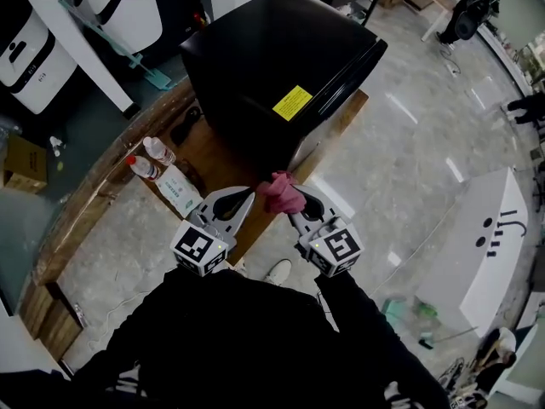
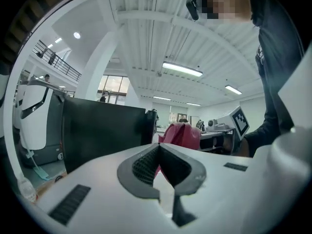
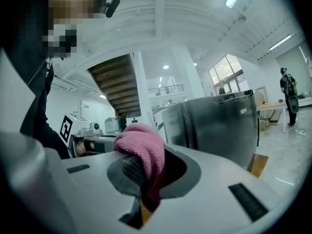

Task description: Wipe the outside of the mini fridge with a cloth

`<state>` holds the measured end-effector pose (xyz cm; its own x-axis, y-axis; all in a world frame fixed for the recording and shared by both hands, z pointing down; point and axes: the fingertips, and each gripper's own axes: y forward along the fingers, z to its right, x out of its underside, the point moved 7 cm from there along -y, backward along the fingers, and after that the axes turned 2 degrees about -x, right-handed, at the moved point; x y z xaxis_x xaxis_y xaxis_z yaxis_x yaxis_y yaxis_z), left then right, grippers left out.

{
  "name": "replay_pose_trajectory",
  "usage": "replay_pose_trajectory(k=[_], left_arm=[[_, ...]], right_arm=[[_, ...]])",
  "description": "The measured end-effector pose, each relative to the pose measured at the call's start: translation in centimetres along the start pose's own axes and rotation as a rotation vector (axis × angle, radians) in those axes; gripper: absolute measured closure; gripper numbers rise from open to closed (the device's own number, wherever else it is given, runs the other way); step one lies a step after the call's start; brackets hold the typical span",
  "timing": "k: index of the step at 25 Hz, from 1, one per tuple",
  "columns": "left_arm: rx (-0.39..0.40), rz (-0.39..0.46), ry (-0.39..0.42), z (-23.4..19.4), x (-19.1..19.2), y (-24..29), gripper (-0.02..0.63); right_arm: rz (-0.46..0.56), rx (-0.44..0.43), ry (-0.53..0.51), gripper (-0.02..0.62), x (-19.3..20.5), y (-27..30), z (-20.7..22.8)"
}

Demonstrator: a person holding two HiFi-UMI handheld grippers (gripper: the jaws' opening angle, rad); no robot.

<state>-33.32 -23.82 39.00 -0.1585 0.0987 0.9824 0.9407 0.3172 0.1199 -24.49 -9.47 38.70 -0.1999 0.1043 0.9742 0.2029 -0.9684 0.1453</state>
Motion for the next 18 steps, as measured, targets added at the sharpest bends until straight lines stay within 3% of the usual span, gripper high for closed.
replay_pose_trajectory(k=[10,18], left_arm=[[0.048,0.013,0.024,1.7,-1.1,-0.7,0.6],[0.059,0.001,0.057,2.0,-1.2,-1.0,0.6]], right_arm=[[0.066,0.059,-0.038,0.558,-0.9,-2.1,-1.4],[0.057,0.074,-0.047,0.558,-1.8,-2.1,-1.9]])
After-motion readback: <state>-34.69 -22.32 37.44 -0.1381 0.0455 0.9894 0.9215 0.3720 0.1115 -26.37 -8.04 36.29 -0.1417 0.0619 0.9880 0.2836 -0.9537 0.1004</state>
